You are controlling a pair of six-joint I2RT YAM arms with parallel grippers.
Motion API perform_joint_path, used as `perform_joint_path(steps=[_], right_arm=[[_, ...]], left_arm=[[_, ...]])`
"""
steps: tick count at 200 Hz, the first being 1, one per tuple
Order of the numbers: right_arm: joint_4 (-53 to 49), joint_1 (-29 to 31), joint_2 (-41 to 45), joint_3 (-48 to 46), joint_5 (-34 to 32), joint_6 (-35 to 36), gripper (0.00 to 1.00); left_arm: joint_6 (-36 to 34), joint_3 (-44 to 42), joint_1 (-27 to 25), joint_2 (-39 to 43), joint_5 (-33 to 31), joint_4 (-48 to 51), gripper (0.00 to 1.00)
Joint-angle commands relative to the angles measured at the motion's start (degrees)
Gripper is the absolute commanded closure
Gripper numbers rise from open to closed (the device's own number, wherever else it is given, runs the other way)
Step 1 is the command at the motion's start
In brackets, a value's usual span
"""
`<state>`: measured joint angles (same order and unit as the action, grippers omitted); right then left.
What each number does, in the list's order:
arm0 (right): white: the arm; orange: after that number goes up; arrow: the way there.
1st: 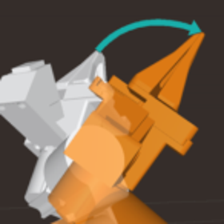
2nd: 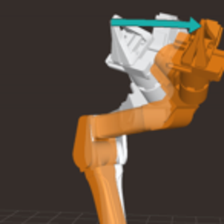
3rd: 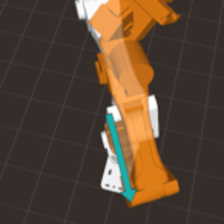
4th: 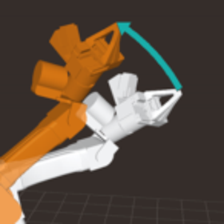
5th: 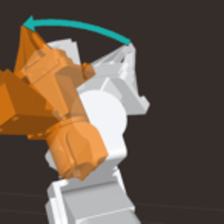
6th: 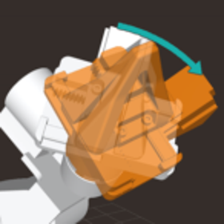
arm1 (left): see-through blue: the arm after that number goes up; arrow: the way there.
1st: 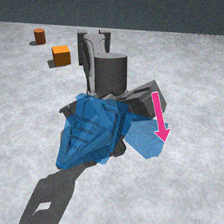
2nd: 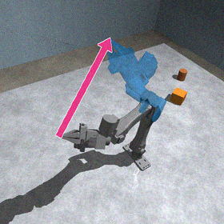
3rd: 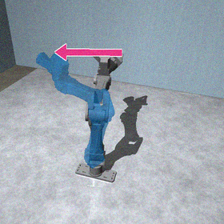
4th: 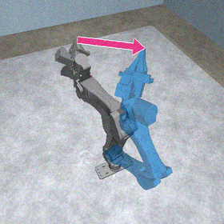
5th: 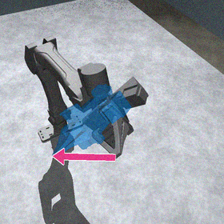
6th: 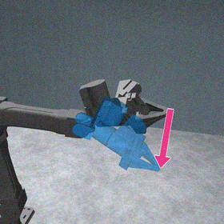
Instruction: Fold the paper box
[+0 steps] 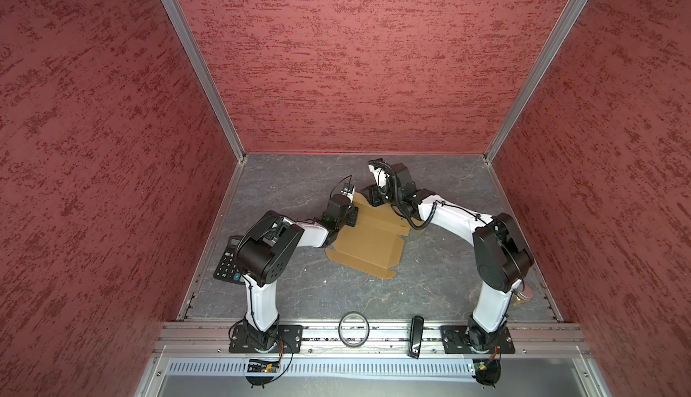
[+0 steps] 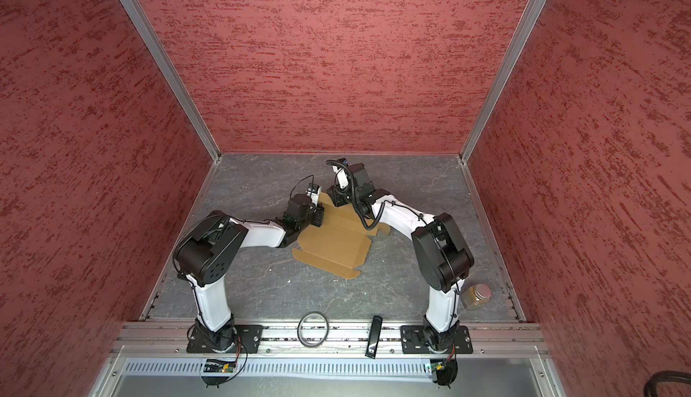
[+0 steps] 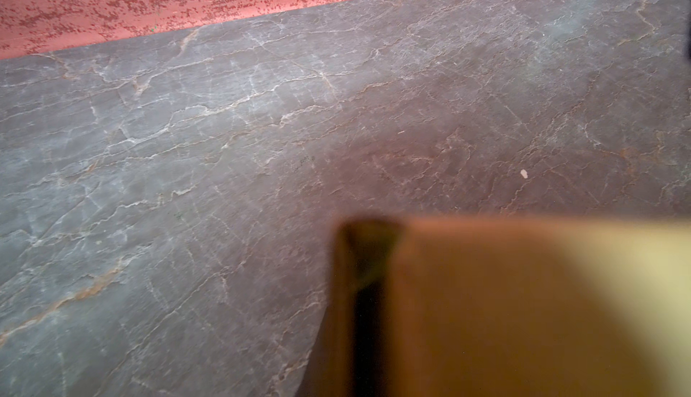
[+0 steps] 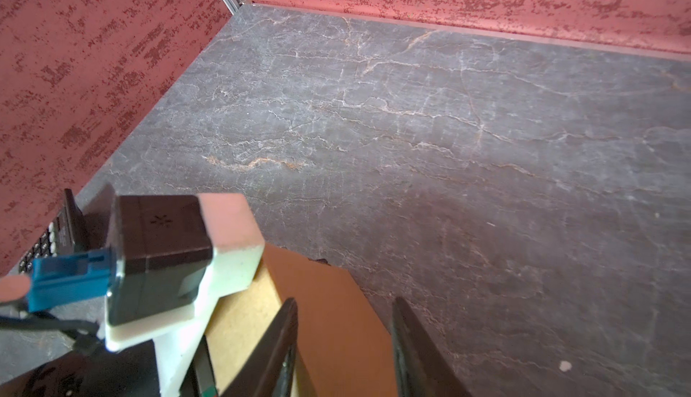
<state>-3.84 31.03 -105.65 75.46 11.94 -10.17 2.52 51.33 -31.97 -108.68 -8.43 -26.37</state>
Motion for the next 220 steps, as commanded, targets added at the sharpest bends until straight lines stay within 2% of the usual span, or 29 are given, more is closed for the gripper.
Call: perform_joint_path(steps=[1, 89, 190, 220], right_arm=[[-5.43, -0.09, 1.90, 0.37, 0.66, 2.56, 0.56], [-3.85, 0.11, 2.92, -0.32, 4.62, 3.21, 0.51], [-5.30, 0.33, -0.17, -0.40, 4.05, 4.48, 0.50], [-5.17, 0.27, -0.70, -0.84, 3.76, 4.55, 0.52]], left_arm=[[0.64, -0.27, 0.59, 1.37, 1.04, 0.81, 1.00], [0.57, 0.50, 0.66, 0.89, 1.22, 1.33, 1.00], [0.73, 0.70, 0.46, 0.76, 0.98, 1.55, 1.00], [0.72, 0.83, 0.42, 0.87, 0.35, 1.93, 0.94]])
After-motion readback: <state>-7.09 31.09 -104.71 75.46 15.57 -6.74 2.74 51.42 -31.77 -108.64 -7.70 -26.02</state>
